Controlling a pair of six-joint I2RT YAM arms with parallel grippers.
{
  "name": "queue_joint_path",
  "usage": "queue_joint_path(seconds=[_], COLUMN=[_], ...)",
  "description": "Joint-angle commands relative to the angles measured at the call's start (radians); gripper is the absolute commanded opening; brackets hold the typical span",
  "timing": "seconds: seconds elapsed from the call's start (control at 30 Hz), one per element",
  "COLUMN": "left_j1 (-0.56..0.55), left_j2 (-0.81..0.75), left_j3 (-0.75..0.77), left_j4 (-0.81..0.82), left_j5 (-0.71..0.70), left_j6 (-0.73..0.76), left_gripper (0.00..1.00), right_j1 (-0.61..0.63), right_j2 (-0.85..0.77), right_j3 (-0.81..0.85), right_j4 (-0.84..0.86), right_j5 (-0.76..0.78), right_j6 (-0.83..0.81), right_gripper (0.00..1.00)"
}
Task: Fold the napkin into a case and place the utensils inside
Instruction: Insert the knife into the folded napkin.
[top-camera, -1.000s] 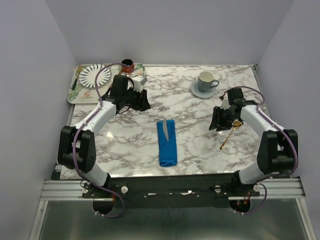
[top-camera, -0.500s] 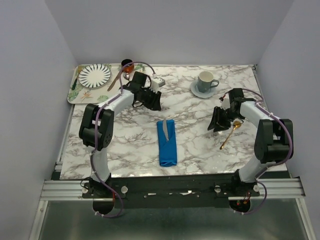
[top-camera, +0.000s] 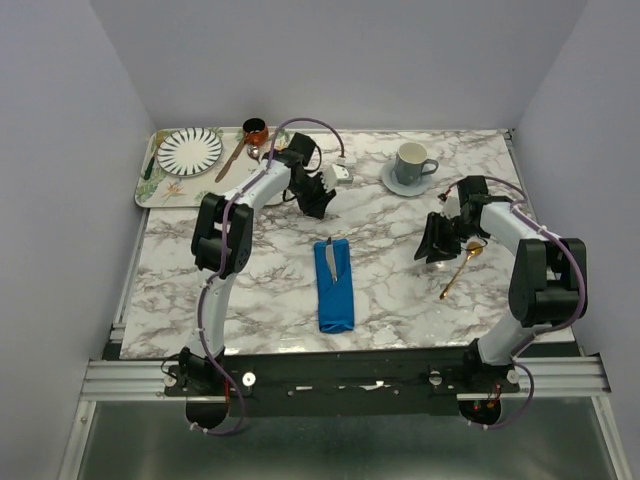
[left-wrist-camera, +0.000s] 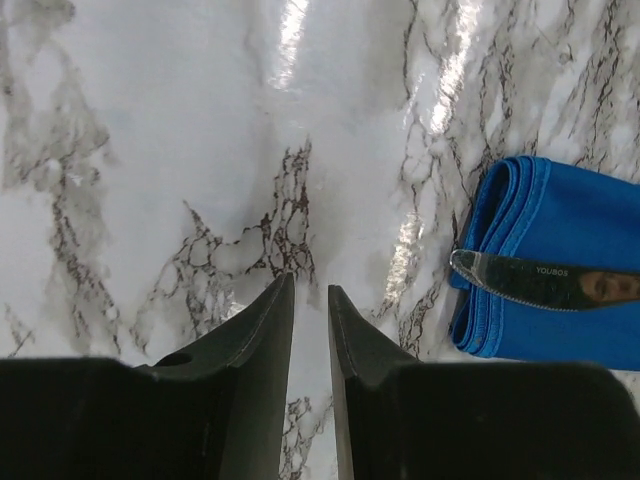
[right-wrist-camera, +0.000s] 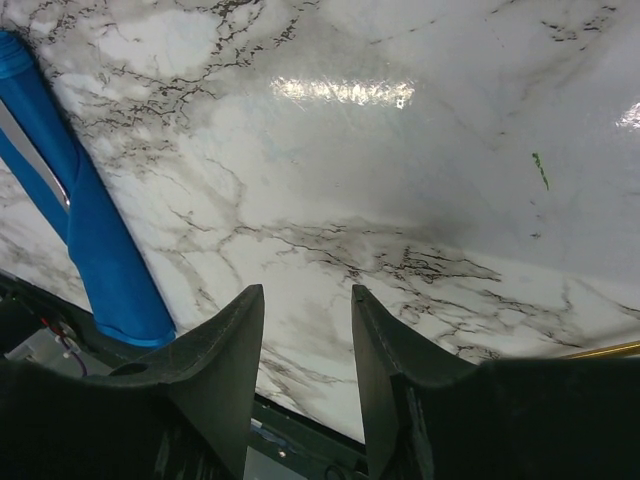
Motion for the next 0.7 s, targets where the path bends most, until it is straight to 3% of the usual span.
queue_joint_path(seconds=[0.0,0.27,0.67], left_j1=[-0.035,-0.066,-0.110], left_j2=[0.039,0.074,0.025], left_j3=[0.024,0.054,-0.041], left_j4=[-0.090,-0.117,-0.119], left_j5=[-0.027,-0.084,-0.102], left_j6=[0.128,0.165,0.263], left_gripper=[0.32,0.32,0.34], right_j1=[0.003,0.004,0.004], right_j2=[-0.039,-0.059,-0.077], right_j3=[0.012,-0.001,-0.007], right_j4=[0.004,0.007,0.007], right_j5=[0.005,0.012,0.025], right_j6=[-0.013,-0.012,-0.018], right_gripper=[0.49,0.49,0.49])
